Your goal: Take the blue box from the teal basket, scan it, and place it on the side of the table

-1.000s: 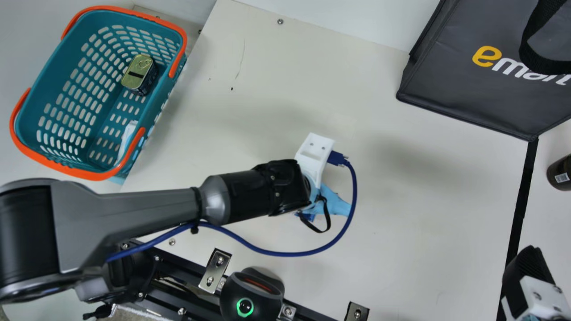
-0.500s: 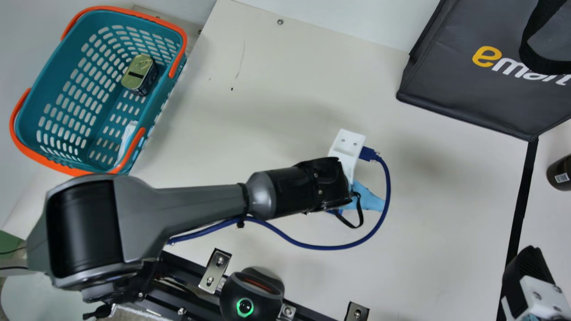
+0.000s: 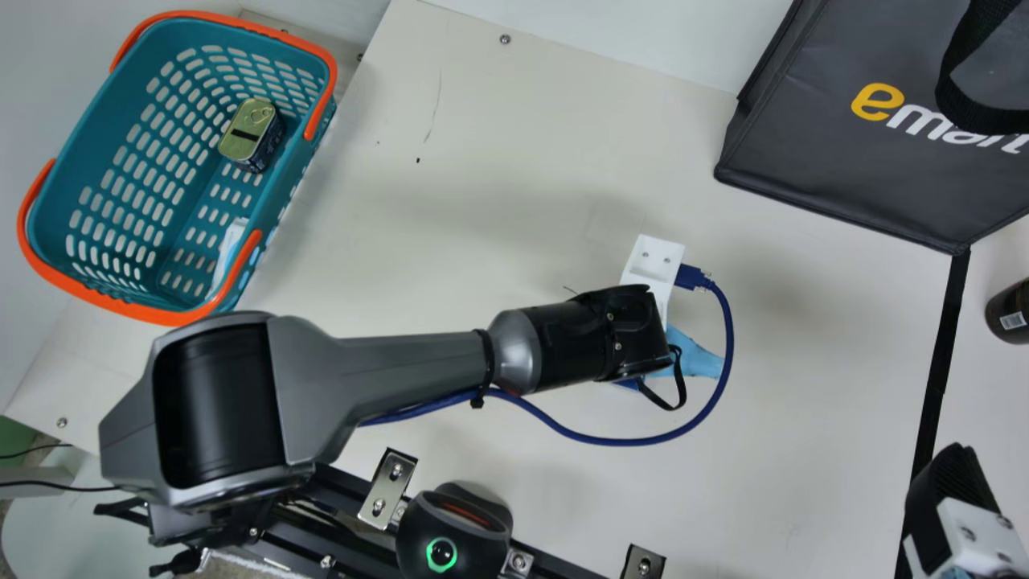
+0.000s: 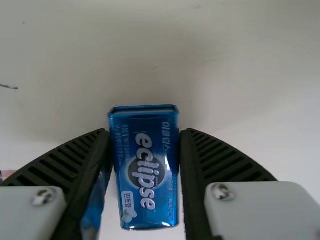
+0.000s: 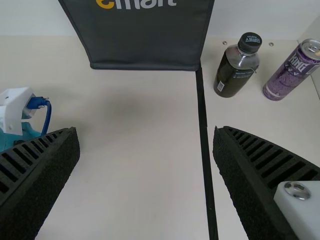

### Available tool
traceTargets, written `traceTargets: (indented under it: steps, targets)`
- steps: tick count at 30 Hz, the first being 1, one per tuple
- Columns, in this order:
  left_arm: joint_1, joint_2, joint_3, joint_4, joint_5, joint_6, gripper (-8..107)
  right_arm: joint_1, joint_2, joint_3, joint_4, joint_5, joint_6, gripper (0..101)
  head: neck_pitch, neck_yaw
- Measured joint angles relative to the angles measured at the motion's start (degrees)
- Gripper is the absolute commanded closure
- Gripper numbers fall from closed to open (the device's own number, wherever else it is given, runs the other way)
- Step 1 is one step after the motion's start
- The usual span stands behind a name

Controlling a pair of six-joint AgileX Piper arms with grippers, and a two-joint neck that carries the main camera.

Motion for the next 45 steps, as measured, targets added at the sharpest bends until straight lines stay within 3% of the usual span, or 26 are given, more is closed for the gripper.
traceTargets:
  steps: [12,27,37,45]
  targets:
    - [0.4,-0.8,1.0,-2.4,-2.1,1.5,9,0.0,0.0,0.0,0.0,0.0,0.0,6,0.0,0.0]
    - [8.7,-16.8,14.3,-15.6,-7.0,22.6,9,0.0,0.0,0.0,0.0,0.0,0.0,6,0.0,0.0]
    - [19.1,-29.6,22.8,-21.2,-4.2,40.2,9,0.0,0.0,0.0,0.0,0.0,0.0,6,0.0,0.0]
    - [27.7,-37.9,25.7,-20.6,-0.6,49.3,9,0.0,0.0,0.0,0.0,0.0,0.0,6,0.0,0.0]
